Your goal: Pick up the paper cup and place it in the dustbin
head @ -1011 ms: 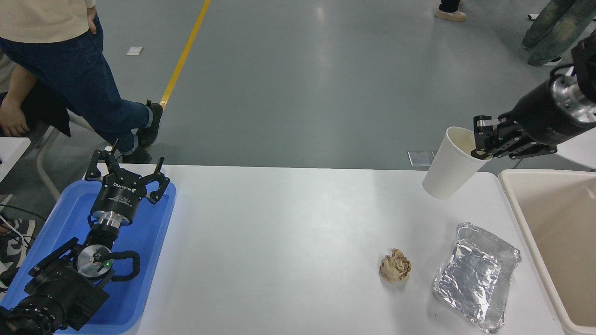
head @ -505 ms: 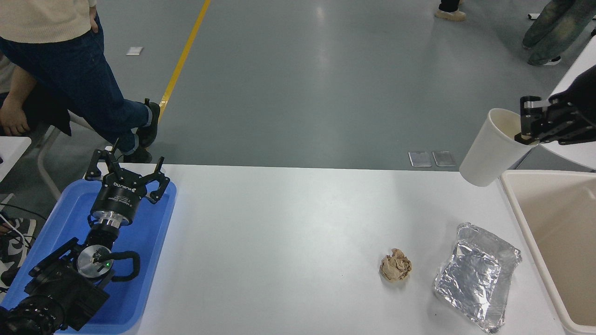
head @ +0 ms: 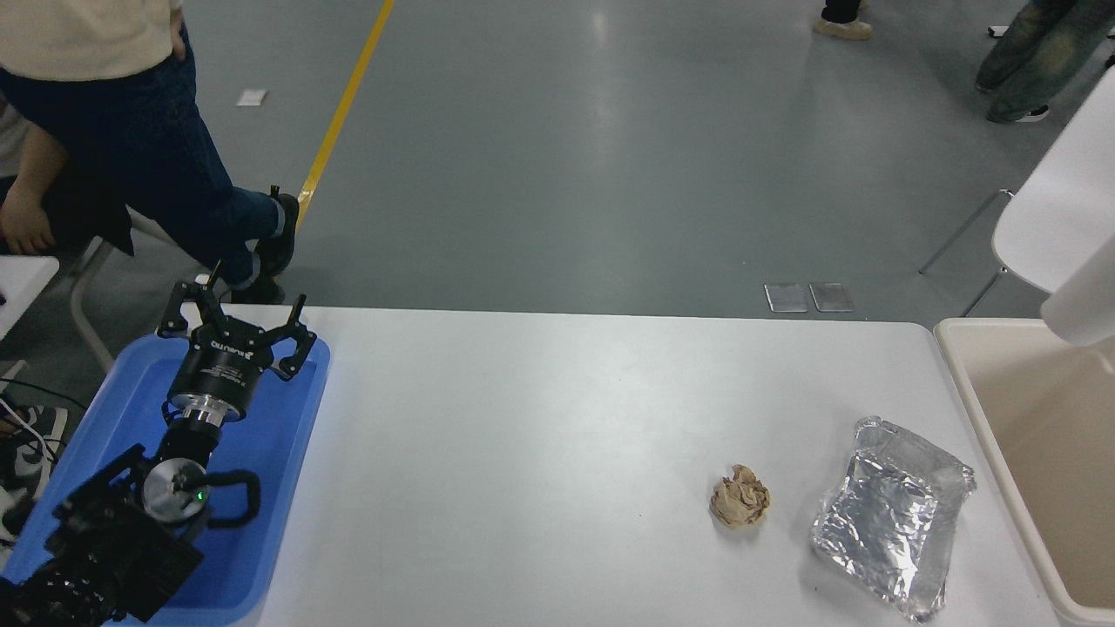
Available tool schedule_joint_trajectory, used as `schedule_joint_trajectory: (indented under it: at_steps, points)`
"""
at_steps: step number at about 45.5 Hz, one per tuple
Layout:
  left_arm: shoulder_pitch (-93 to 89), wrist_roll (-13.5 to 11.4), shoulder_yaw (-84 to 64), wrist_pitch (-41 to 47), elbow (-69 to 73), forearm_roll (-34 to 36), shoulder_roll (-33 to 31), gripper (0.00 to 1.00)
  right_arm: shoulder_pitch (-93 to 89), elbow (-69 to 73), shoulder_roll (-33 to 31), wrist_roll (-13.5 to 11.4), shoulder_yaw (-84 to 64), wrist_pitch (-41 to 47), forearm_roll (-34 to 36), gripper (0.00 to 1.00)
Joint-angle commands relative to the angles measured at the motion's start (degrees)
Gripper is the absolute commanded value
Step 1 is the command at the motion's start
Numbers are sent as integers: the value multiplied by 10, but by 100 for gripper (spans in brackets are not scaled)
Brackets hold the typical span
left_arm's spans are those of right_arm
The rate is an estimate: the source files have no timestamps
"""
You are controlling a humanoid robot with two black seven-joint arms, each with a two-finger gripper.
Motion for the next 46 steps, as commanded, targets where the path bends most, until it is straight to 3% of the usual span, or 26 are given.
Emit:
schedule_joint_trajectory:
  at_steps: [1,18,32,39,46]
  points:
    - [-1,0,0,0,0,0,0,100,-214,-128,-37,0,102,-75,-1,0]
    - [-1,0,0,0,0,0,0,100,-613,-323,-13,-1,382,-214,4,0]
    - [-1,0,0,0,0,0,-1,100,-785,-471,59,-3,476,-258,6,0]
    - [-1,0,0,0,0,0,0,100,-881,-576,125,-2,552,-264,5,0]
    - [-1,0,0,0,0,0,0,100,-917,-603,148,-2,578,-265,4,0]
